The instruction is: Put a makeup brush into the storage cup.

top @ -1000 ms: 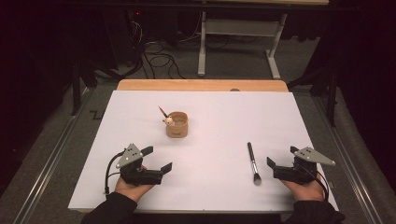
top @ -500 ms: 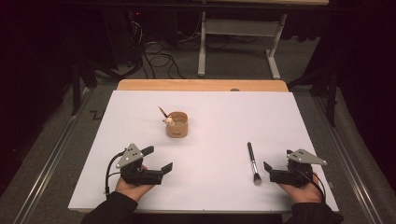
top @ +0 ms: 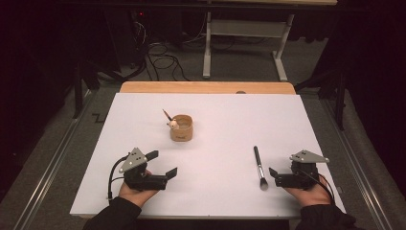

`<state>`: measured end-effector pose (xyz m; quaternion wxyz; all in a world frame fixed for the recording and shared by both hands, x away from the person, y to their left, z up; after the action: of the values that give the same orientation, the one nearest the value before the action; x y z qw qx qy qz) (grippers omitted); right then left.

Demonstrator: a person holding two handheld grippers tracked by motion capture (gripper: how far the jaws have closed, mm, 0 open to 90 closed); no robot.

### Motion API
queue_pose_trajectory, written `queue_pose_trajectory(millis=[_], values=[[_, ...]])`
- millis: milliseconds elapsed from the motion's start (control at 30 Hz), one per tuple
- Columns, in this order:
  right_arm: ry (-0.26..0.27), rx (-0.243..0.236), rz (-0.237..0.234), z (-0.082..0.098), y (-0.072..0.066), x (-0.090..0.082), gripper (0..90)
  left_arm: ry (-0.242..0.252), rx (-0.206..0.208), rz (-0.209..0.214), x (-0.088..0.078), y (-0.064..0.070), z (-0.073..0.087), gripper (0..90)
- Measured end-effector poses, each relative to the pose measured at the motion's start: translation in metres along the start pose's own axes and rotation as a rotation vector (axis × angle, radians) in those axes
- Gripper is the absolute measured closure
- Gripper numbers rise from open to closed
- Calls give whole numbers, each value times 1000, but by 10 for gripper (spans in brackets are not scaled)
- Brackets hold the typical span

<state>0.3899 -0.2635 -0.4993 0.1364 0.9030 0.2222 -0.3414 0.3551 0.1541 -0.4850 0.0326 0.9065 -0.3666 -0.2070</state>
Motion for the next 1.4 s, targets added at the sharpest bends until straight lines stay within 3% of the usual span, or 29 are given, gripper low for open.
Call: queue_pose_trajectory(millis=[133, 300, 700, 867, 933, 1067, 1233, 1400], values=[[-50, -39, -16, -4, -4, 0, 65, 2, 1, -1, 0, 0, 0, 44], [-124, -29, -63, -4, -6, -1, 66, 4, 0, -3, -1, 0, 0, 44], [-268, -8, -64, 2, -3, -2, 90, 3, -3, -6, -2, -1, 0, 44], [-306, 1, -80, 2, -3, -7, 140, 9, -29, 11, -2, 0, 0, 44], [-324, -2, -100, 3, -3, -8, 159, 11, -29, 10, -1, 0, 0, 44], [-378, -32, -91, 5, -5, -10, 169, 9, -27, 10, -2, 0, 0, 44], [-433, -33, -116, 8, -9, -10, 186, 6, -29, 10, 0, 0, 0, 44], [-451, -46, -110, 6, -12, -10, 212, 4, -31, 12, 1, 0, 1, 44]])
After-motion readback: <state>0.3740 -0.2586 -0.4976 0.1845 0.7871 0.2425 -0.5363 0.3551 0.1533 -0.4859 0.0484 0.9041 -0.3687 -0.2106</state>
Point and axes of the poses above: each handheld gripper's, and its own axes: x roughly forward along the jaws, z roughly out of its underside, y roughly to its right, the point moved 6 cm from there along x, roughly forward along the jaws
